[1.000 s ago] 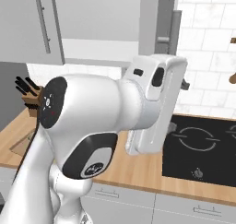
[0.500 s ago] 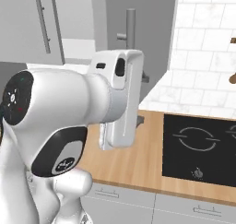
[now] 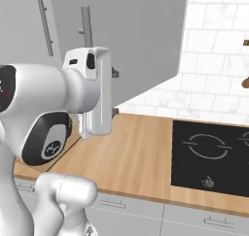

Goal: Pick the kettle from the counter and place it on the tray. Then pick the mug from the cabinet and place it on the tray. Then close the cabinet doors.

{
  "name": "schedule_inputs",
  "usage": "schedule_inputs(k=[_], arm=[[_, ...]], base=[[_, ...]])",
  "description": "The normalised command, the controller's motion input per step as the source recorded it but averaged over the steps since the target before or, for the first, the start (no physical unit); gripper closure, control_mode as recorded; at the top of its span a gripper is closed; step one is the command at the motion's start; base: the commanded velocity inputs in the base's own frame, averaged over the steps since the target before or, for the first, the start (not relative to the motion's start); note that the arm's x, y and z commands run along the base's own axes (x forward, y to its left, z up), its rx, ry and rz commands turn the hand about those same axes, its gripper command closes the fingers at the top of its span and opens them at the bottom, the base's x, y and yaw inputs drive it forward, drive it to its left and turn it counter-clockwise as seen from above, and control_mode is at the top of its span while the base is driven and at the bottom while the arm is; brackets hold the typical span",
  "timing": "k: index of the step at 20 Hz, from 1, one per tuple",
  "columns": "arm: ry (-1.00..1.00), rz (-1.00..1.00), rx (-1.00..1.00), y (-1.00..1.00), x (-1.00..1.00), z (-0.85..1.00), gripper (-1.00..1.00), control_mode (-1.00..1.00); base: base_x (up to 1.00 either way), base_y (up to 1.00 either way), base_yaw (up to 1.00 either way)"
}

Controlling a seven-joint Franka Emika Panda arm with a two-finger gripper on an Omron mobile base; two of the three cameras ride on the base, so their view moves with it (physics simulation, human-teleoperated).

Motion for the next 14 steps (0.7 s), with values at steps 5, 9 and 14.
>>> schedule_inputs(k=[5,9,14], arm=[[0.00,0.07,-0.01,0.71,1.00,-0.35,-1.00,-1.00],[0.00,0.08,0.00,0.73,0.98,-0.27,-1.00,-1.00],[0.00,0.14,0.04,0.72,0.92,-0.04,-1.00,-1.00]], base=[[0.00,0.00,0.00],[0.00,0.00,0.00],[0.00,0.00,0.00]])
